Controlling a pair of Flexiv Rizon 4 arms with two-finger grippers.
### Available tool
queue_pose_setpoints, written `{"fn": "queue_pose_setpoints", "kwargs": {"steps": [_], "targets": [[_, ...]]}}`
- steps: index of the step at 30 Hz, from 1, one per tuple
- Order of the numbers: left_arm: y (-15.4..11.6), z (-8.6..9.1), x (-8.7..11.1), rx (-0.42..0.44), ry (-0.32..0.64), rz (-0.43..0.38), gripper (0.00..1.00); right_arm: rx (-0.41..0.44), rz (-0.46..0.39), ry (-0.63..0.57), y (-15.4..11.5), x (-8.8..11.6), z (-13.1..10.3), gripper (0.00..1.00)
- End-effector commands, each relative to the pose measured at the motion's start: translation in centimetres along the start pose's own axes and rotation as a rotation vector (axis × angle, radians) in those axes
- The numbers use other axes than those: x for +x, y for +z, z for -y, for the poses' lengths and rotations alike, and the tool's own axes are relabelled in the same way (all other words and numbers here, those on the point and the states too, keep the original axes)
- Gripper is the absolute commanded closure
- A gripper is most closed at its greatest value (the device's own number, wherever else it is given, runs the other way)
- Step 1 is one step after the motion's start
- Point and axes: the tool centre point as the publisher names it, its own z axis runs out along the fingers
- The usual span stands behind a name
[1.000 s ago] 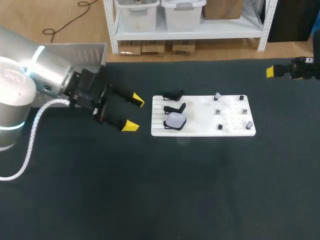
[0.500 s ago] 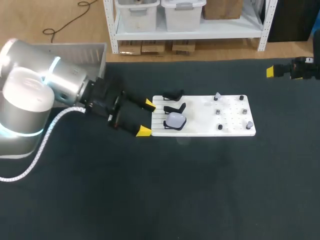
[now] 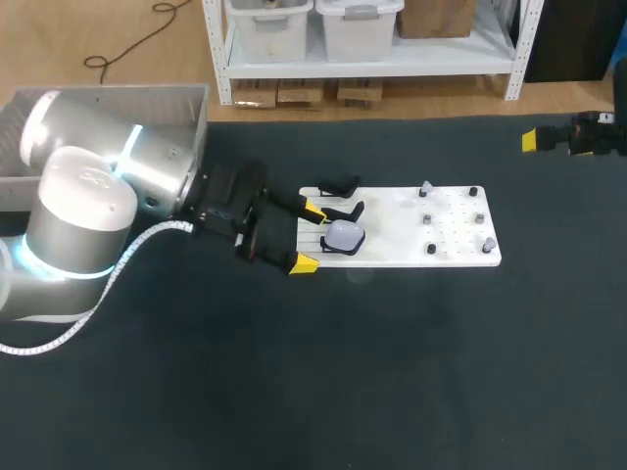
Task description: Pick up each earbud case from the left stands, insert the matching earbuds, close the lid, and place the case in the box.
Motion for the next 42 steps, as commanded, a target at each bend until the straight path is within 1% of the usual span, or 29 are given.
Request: {"fn": "queue_pose_setpoints", "kwargs": {"steps": [1,4,7,9,10,13,15,16,17,20,21,24,27,28,31,33,35,42], "targets": [[0.8,-1.3,0.3,-0.011,-0.012,0.002,0.00,-0.001,0.000,-0.001,0.0,0.0,0.0,0.00],[1.1,-1.9,0.4,-0.025,-0.020,0.003,0.00,-0.001,0.000,-0.001,0.0,0.0,0.0,0.00],[1.3,-2.4,0.2,-0.034,-0.023,0.011,0.05,-0.001,0.000,-0.001,0.0,0.0,0.0,0.00],[1.4,-2.6,0.2,-0.035,-0.026,0.019,0.24,-0.001,0.000,-0.001,0.0,0.0,0.0,0.00],[1.4,-2.7,0.2,-0.034,-0.027,0.020,0.25,-0.001,0.000,-0.001,0.0,0.0,0.0,0.00],[1.6,-2.8,0.1,-0.020,-0.031,0.027,0.20,-0.001,0.000,-0.001,0.0,0.0,0.0,0.00],[1.7,-2.9,0.1,-0.014,-0.032,0.032,0.18,-0.001,0.000,-0.001,0.0,0.0,0.0,0.00],[1.7,-2.8,0.0,-0.014,-0.034,0.036,0.21,-0.001,0.000,-0.001,0.0,0.0,0.0,0.00],[1.7,-2.8,-0.1,-0.007,-0.042,0.044,0.20,-0.001,0.000,-0.001,0.0,0.0,0.0,0.00],[1.9,-2.4,0.1,-0.001,-0.036,0.045,0.24,-0.001,0.000,-0.001,0.0,0.0,0.0,0.00],[2.0,-2.3,0.2,0.000,-0.038,0.046,0.24,-0.001,0.000,-0.001,0.0,0.0,0.0,0.00],[2.4,-2.4,0.5,-0.004,-0.041,0.050,0.28,-0.001,0.000,-0.001,0.0,0.0,0.0,0.00],[2.6,-2.4,0.7,-0.018,-0.028,0.060,0.27,-0.001,0.000,-0.001,0.0,0.0,0.0,0.00],[2.7,-2.5,0.7,-0.019,-0.028,0.061,0.29,-0.001,0.000,-0.001,0.0,0.0,0.0,0.00],[2.7,-2.7,0.7,-0.021,-0.027,0.068,0.25,-0.001,0.000,-0.001,0.0,0.0,0.0,0.00],[2.8,-2.8,0.6,-0.020,-0.013,0.072,0.26,-0.001,0.000,-0.001,0.0,0.0,0.0,0.00],[2.9,-2.9,0.6,-0.026,0.009,0.072,0.24,-0.001,0.000,-0.001,0.0,0.0,0.0,0.00],[3.3,-3.4,0.4,-0.026,0.031,0.074,0.30,-0.001,0.000,-0.001,0.0,0.0,0.0,0.00]]}}
